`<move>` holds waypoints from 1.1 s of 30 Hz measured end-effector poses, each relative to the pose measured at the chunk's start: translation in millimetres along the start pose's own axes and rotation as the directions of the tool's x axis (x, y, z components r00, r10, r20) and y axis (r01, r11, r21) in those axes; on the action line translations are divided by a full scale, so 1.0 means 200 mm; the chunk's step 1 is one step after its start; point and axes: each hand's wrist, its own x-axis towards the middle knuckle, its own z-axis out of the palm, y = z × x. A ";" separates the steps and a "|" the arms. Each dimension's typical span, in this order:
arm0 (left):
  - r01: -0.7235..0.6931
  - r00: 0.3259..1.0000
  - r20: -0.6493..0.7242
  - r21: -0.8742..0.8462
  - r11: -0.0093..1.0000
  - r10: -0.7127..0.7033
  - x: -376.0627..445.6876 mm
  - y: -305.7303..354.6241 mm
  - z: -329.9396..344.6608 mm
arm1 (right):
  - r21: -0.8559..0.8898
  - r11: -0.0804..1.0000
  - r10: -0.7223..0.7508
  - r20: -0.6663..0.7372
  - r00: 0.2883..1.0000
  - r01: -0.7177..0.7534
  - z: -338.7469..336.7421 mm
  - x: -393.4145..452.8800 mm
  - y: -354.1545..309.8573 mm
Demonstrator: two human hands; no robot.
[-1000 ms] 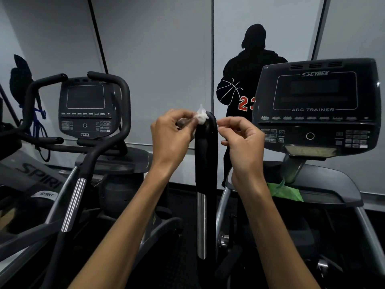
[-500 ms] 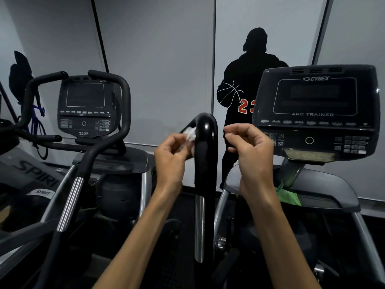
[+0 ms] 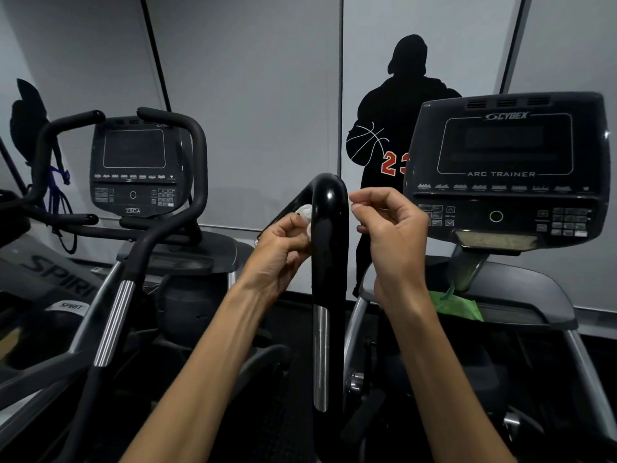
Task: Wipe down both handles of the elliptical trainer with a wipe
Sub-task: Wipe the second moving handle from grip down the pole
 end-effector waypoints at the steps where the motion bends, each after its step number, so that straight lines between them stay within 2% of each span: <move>1: -0.011 1.000 0.002 -0.052 0.999 0.011 0.00 0.01 0.00 | 0.000 1.000 0.001 -0.002 1.000 -0.001 0.00 0.00 0.00; 4: -0.064 0.997 -0.052 -0.096 0.993 0.059 0.05 0.03 0.02 | 0.002 1.000 0.008 -0.008 1.000 -0.008 0.03 -0.01 0.01; 8: -0.073 0.997 0.026 0.024 0.997 0.073 -0.03 -0.04 -0.01 | 0.010 1.000 0.010 -0.010 1.000 -0.009 0.03 -0.02 0.02; 10: -0.160 0.987 0.022 0.062 0.985 0.159 -0.06 -0.04 -0.06 | 0.013 1.000 0.011 -0.009 1.000 -0.011 0.02 -0.02 0.02; 13: -0.325 0.936 -0.079 0.183 0.928 0.344 -0.04 0.04 -0.04 | 0.019 1.000 0.016 -0.022 1.000 -0.016 0.02 -0.01 0.02; 15: -0.454 0.854 -0.061 0.395 0.798 0.516 -0.05 0.06 0.01 | 0.017 1.000 0.019 -0.023 1.000 -0.019 0.03 -0.02 0.03; 17: -0.538 0.750 0.005 0.587 0.605 0.662 -0.10 0.03 0.02 | 0.008 1.000 0.015 -0.025 1.000 -0.015 0.03 -0.03 0.03; 20: -0.580 0.632 0.093 0.716 0.390 0.769 -0.17 -0.01 0.00 | 0.019 1.000 0.021 -0.042 0.999 -0.020 0.01 -0.04 0.04; 25: -0.523 0.603 0.154 0.818 0.241 0.783 -0.07 0.13 0.07 | 0.030 0.999 0.029 -0.075 0.997 -0.027 0.01 -0.05 0.04; 29: -0.554 0.539 0.395 0.832 -0.041 0.744 -0.17 0.07 0.08 | 0.019 1.000 0.021 -0.076 0.997 -0.019 0.00 -0.06 0.04; 31: -0.548 0.544 0.407 0.834 -0.057 0.734 -0.21 0.06 0.04 | 0.030 0.999 0.038 -0.083 0.996 -0.036 -0.02 -0.06 0.04; 33: -0.511 0.547 0.362 0.859 -0.042 0.755 -0.17 0.10 0.04 | 0.040 0.998 0.048 -0.091 0.995 -0.044 -0.03 -0.05 0.03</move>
